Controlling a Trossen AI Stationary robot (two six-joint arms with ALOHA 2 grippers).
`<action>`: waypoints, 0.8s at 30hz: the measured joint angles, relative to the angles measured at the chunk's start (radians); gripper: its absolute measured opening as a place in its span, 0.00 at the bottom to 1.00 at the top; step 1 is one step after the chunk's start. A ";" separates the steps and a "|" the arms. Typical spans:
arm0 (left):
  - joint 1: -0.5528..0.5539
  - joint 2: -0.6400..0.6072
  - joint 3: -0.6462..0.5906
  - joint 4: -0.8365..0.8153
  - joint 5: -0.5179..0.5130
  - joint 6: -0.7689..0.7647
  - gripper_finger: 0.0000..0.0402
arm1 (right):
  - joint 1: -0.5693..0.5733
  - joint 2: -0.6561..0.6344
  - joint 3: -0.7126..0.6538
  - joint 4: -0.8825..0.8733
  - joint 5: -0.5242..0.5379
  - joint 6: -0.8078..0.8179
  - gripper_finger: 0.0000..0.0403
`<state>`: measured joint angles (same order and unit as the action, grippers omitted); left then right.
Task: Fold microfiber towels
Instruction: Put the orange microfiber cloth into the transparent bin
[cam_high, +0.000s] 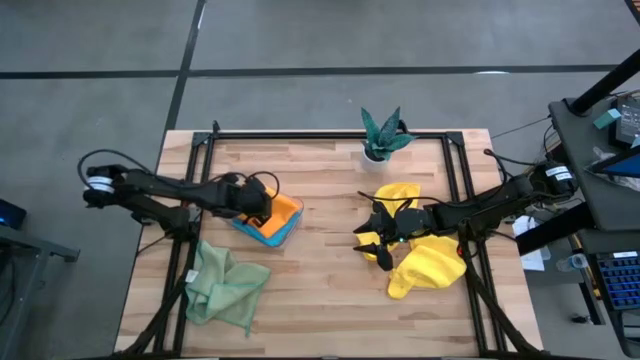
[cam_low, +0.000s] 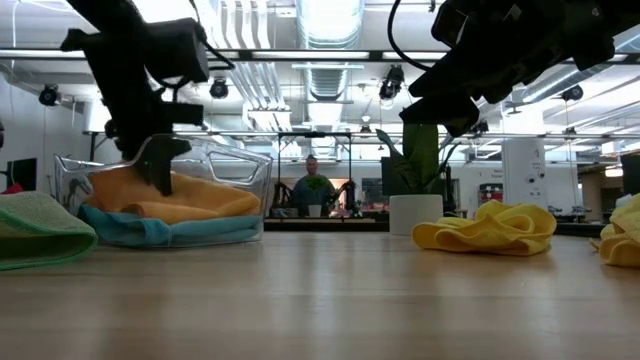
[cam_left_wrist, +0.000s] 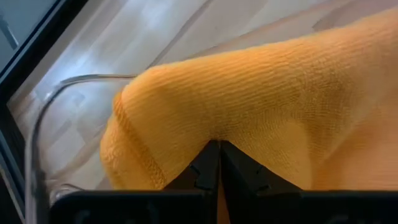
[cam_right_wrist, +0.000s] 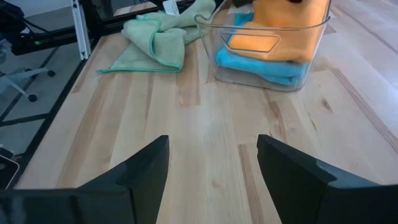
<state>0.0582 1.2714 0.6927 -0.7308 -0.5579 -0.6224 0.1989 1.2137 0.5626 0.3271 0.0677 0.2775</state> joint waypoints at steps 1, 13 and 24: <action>0.001 0.011 0.003 -0.004 0.000 0.000 0.00 | 0.000 0.000 0.000 0.000 0.000 0.000 0.58; 0.001 -0.011 0.091 -0.113 0.063 0.119 0.00 | 0.000 0.000 0.000 -0.001 0.005 0.000 0.58; 0.006 0.043 0.016 -0.128 0.090 0.132 0.00 | 0.000 0.000 0.000 -0.003 0.011 0.000 0.58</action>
<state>0.0639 1.3148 0.7087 -0.8591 -0.4675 -0.4904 0.1986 1.2137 0.5625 0.3241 0.0792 0.2775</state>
